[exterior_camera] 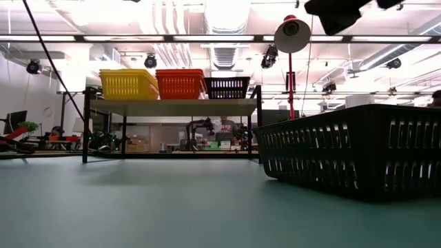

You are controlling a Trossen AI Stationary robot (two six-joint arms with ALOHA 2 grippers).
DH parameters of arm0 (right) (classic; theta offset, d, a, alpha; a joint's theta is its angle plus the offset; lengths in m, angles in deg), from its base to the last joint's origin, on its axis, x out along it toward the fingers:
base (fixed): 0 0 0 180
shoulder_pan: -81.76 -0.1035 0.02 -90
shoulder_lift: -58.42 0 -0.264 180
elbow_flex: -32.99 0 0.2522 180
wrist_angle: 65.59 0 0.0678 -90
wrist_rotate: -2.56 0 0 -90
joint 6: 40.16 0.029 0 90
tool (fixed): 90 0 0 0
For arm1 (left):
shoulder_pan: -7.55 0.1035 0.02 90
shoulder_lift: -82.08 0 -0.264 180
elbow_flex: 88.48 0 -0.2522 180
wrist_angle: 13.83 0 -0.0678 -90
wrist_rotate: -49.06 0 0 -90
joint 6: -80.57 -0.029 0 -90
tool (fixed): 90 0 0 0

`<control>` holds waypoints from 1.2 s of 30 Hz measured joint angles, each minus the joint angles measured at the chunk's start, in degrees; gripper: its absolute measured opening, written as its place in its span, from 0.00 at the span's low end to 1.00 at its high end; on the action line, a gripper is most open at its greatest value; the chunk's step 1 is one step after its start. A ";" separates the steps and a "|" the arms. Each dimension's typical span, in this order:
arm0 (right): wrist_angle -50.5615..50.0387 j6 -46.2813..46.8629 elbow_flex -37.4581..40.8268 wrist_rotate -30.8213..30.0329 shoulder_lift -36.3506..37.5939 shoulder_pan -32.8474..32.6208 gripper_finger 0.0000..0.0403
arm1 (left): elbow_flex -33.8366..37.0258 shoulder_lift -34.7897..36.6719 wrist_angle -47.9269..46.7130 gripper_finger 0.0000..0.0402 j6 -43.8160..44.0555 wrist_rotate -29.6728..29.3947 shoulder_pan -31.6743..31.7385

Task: Stack baskets on shelf by color
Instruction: Stack the left black bin on top of the black bin on the shelf

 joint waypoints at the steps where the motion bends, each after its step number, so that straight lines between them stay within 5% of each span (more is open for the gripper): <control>1: -1.94 0.97 -1.72 0.02 -1.31 -0.53 0.39 | 0.87 0.00 2.23 0.00 -0.96 -0.02 -0.08; 9: -25.27 11.82 -16.32 0.34 -11.89 -4.34 0.41 | 3.30 0.02 7.16 0.00 -2.66 -0.20 -0.10; 20: -49.46 23.22 -33.52 10.53 -25.86 -7.16 0.41 | 3.37 2.59 7.44 0.00 -3.11 -2.97 -0.08; 36: -52.39 27.27 -39.15 13.12 -33.40 -7.22 0.41 | 3.56 3.52 6.97 0.00 -4.36 -3.15 -0.16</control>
